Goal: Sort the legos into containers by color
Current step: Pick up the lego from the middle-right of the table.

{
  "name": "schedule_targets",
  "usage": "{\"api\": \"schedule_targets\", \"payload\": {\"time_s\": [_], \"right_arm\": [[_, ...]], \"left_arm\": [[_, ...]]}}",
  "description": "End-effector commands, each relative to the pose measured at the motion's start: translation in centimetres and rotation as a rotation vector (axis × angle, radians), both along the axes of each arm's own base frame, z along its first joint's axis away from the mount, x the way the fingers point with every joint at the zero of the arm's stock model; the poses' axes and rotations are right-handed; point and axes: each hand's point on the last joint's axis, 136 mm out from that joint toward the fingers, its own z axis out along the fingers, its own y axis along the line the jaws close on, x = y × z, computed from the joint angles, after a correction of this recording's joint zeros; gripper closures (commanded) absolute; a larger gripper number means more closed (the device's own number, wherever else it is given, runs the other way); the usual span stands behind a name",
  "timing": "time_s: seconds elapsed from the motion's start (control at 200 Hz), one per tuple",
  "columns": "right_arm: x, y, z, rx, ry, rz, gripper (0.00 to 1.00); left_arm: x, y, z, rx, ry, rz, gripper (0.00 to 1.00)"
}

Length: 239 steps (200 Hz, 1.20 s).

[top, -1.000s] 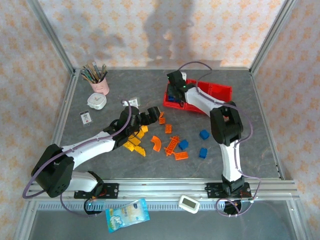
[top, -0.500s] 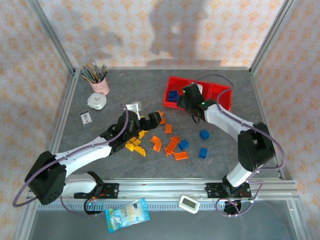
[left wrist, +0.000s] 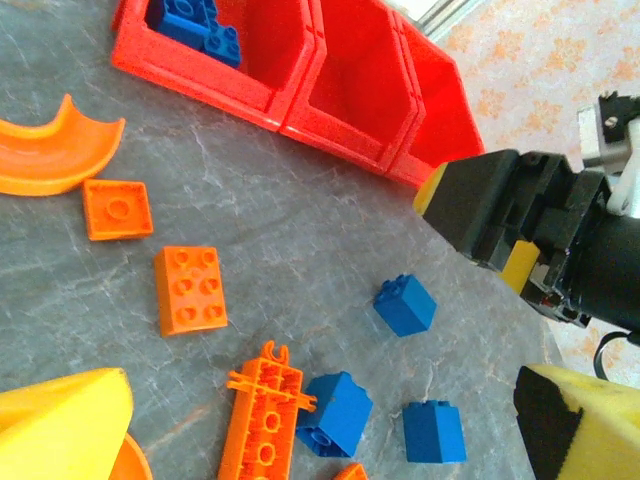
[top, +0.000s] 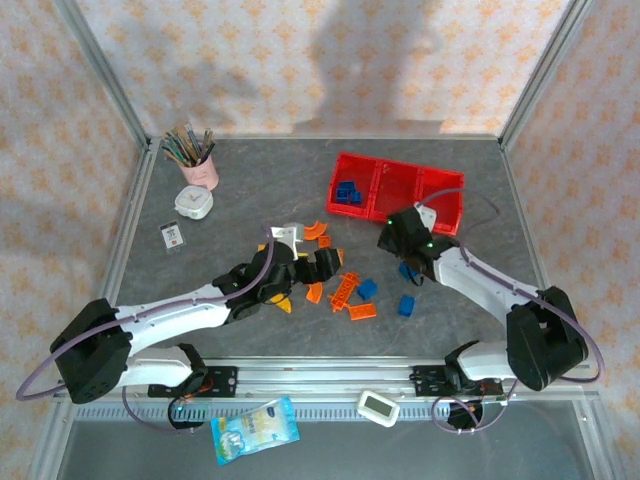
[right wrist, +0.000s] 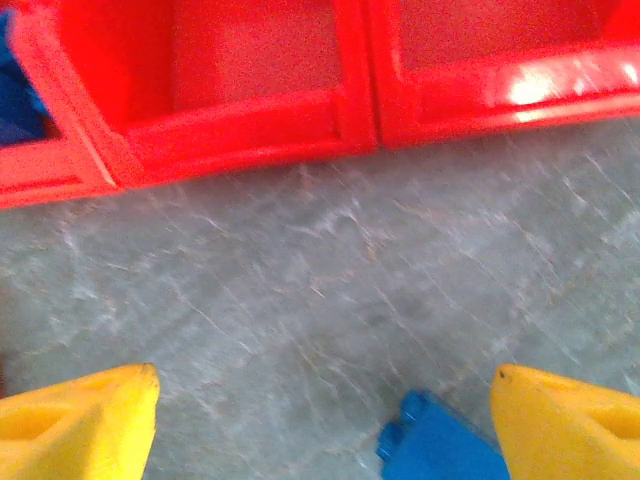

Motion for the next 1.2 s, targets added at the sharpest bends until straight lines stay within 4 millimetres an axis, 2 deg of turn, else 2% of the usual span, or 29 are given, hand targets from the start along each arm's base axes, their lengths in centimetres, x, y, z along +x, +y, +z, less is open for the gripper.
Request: {"api": "schedule_targets", "payload": {"time_s": [0.0, 0.135, 0.3, 0.581, 0.856, 1.041, 1.191], "right_arm": [[-2.0, -1.8, -1.4, -0.021, 0.046, -0.071, 0.13], [-4.1, -2.7, -4.2, -0.014, 0.106, -0.111, 0.1], [-4.6, -1.9, -6.1, 0.03, 0.135, -0.092, 0.1], [-2.2, -0.3, -6.3, 0.081, 0.095, -0.092, 0.12], [0.2, 0.0, -6.3, 0.02, 0.074, -0.084, 0.26], [0.4, 0.1, -7.2, -0.017, 0.105, -0.059, 0.36], [-0.2, -0.3, -7.6, -0.037, 0.123, -0.047, 0.42]], "left_arm": [[0.1, -0.3, -0.2, -0.017, -0.004, 0.024, 0.01], [-0.1, -1.0, -0.6, -0.018, 0.001, 0.014, 0.01], [0.0, -1.5, -1.3, -0.009, 0.013, 0.003, 0.01], [0.3, -1.6, -1.4, 0.002, 0.008, 0.013, 0.01], [0.4, -1.1, -1.9, 0.016, 0.007, 0.032, 0.01], [0.5, -1.0, -1.8, 0.022, 0.004, 0.036, 0.01], [0.5, -1.0, -1.7, 0.023, 0.0, 0.036, 0.01]]}}
